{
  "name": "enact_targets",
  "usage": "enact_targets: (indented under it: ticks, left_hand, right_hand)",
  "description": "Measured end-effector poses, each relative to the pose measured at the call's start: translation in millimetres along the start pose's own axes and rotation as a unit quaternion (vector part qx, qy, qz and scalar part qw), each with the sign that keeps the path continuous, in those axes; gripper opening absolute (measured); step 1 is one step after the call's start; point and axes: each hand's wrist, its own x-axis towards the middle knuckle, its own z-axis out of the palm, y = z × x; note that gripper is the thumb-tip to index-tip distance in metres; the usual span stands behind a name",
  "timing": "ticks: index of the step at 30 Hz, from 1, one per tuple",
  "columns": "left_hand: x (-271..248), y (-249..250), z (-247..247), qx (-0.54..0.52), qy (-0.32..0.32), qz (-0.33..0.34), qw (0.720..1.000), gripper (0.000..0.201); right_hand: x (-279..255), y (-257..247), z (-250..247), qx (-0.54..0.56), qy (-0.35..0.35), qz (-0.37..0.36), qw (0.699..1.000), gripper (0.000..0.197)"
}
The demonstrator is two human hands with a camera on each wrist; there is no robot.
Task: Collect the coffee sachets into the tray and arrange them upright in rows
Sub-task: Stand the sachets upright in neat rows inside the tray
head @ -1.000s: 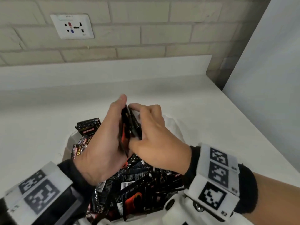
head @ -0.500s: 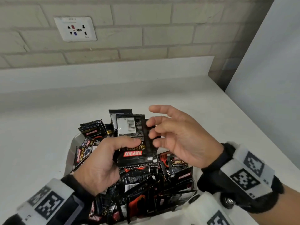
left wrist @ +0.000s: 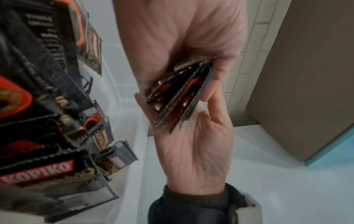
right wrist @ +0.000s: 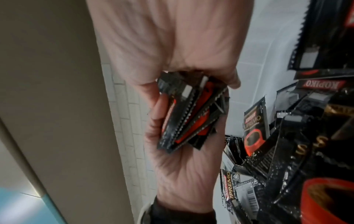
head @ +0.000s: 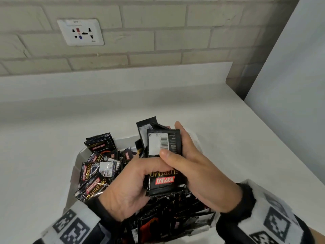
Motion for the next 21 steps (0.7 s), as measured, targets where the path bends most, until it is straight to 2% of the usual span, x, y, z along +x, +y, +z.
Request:
enact_targets:
  ticks: [4, 7, 10, 11, 12, 17, 18, 19, 21]
  left_hand:
    - [4, 0, -1, 0.022, 0.027, 0.012, 0.999, 0.02]
    - [5, 1, -3, 0.059, 0.063, 0.021, 0.996, 0.011]
    - [7, 2, -3, 0.102, 0.089, 0.033, 0.99, 0.016]
    - [9, 1, -3, 0.112, 0.09, 0.047, 0.989, 0.027]
    - [10, 1, -3, 0.114, 0.098, 0.062, 0.987, 0.037]
    - [13, 5, 1, 0.09, 0.157, 0.165, 0.97, 0.057]
    - [13, 6, 1, 0.096, 0.164, 0.177, 0.966, 0.059]
    - [13, 5, 1, 0.103, 0.165, 0.185, 0.963, 0.062]
    - [13, 3, 2, 0.118, 0.166, 0.196, 0.959, 0.067]
  right_hand:
    - [6, 2, -1, 0.036, -0.024, -0.017, 0.999, 0.047]
    - [7, 2, -5, 0.063, -0.014, 0.003, 0.998, 0.037]
    - [9, 4, -10, 0.04, 0.044, -0.008, 0.998, 0.041]
    - [9, 4, -12, 0.039, 0.065, -0.016, 0.997, 0.046]
    - [10, 3, -13, 0.04, 0.085, -0.027, 0.995, 0.051]
    - [13, 7, -17, 0.052, 0.156, -0.059, 0.985, 0.087]
    - [13, 8, -16, 0.048, 0.158, -0.054, 0.985, 0.085]
    - [13, 9, -16, 0.042, 0.152, -0.053, 0.986, 0.074]
    - [12, 9, -12, 0.014, 0.134, -0.059, 0.989, 0.041]
